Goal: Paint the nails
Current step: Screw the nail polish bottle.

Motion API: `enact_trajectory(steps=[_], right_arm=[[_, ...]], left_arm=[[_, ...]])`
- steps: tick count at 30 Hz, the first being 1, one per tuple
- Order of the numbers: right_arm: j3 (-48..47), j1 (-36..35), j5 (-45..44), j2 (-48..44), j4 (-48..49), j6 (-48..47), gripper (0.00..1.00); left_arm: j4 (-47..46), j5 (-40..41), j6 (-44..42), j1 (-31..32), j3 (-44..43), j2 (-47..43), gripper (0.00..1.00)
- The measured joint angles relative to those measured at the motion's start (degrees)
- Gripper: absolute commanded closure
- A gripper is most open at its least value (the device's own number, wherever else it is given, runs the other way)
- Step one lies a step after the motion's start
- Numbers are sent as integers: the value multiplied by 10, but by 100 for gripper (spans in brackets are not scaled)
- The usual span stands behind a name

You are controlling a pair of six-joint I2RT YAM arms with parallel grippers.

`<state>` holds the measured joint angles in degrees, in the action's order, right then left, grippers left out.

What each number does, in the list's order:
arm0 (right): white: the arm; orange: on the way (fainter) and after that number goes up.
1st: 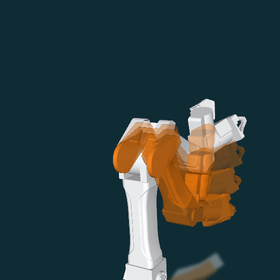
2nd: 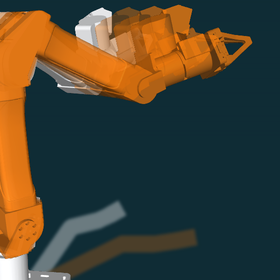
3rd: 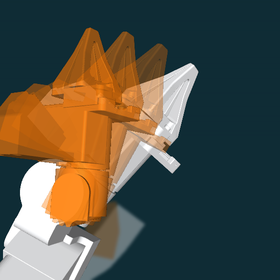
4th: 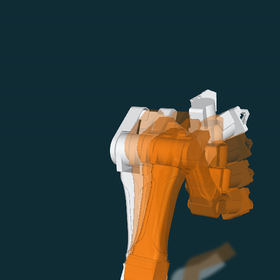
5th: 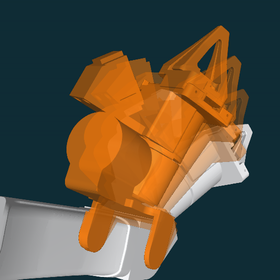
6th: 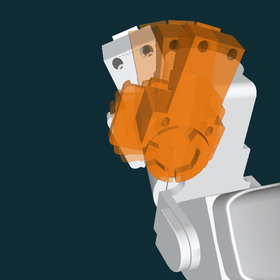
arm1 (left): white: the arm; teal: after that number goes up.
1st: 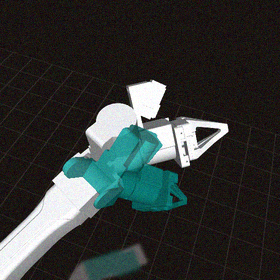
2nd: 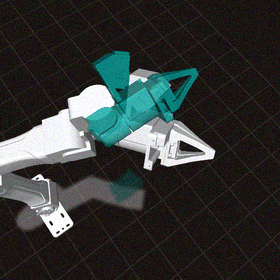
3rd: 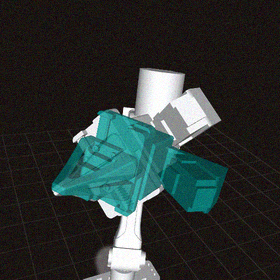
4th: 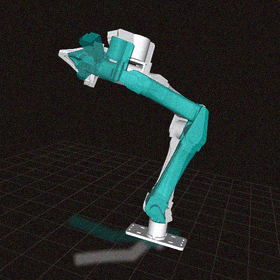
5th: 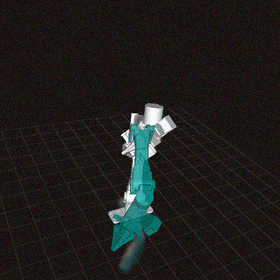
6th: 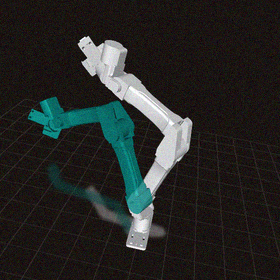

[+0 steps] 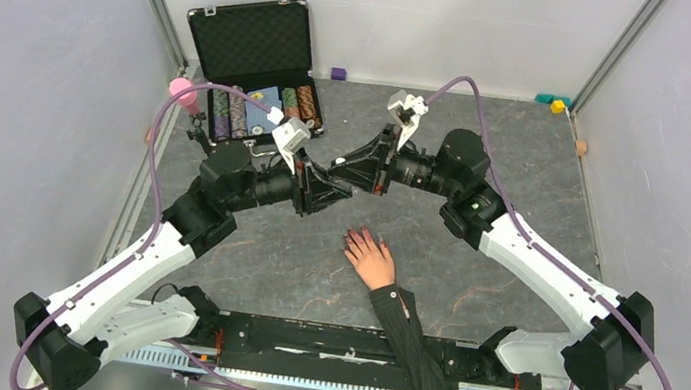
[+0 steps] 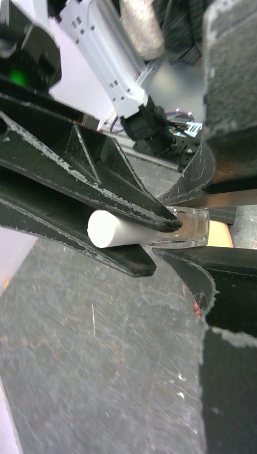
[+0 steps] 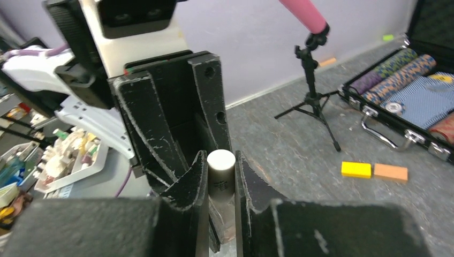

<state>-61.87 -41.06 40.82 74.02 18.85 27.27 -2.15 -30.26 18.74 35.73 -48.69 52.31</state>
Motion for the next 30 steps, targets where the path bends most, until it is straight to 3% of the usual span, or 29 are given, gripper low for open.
enact_trajectory(steps=[11,21,30], right_arm=[[-82,-66,-214,76,-129,-25,100],[-113,-123,-382,112,-160,-9,100],[-113,-133,-409,98,-170,-42,68]], left_arm=[[92,165,0,-7,0,-7,98],[131,223,0,-10,0,-7,98],[120,217,0,-8,0,-5,98]])
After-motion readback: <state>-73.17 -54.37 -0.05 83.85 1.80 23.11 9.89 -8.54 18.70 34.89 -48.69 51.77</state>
